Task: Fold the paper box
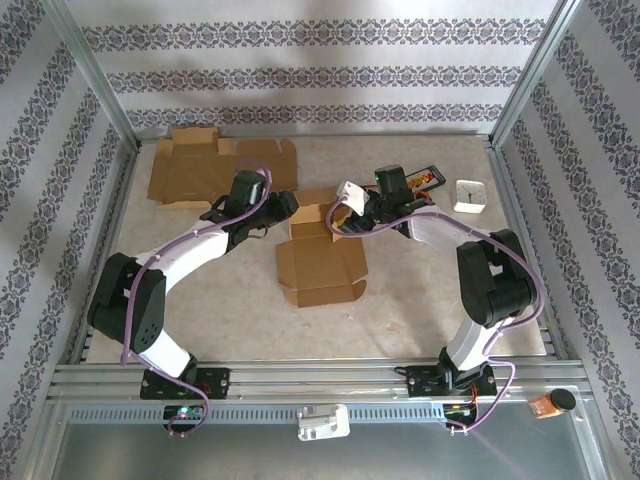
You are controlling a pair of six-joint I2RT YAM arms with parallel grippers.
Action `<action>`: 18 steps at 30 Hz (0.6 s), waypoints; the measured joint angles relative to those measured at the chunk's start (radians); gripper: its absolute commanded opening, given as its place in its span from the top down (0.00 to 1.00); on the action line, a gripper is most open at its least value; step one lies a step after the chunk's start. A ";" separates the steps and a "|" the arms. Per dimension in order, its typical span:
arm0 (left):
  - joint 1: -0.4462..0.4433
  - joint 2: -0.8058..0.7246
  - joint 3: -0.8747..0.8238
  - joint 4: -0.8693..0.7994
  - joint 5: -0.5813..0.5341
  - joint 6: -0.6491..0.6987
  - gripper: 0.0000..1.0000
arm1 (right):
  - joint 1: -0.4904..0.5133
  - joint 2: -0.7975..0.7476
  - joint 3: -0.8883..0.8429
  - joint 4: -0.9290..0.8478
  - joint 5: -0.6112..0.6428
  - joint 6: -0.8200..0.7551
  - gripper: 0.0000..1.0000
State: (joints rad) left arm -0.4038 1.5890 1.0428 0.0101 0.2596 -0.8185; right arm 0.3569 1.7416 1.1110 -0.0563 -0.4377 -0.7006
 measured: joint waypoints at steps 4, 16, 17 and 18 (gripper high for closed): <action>0.000 0.000 0.001 0.000 0.003 0.000 0.61 | 0.023 0.029 0.031 0.009 0.062 0.001 0.36; 0.000 0.005 0.008 -0.003 0.006 0.000 0.56 | 0.081 0.138 0.152 0.046 0.246 0.106 0.59; 0.000 0.005 0.008 -0.003 0.006 0.000 0.55 | 0.091 0.148 0.165 0.048 0.279 0.121 0.62; 0.000 0.003 0.008 -0.003 0.006 0.000 0.53 | 0.099 0.155 0.174 0.049 0.305 0.127 0.67</action>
State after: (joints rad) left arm -0.4034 1.5925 1.0508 0.0071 0.2653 -0.8181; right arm 0.4557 1.8965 1.2850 -0.0071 -0.1329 -0.5735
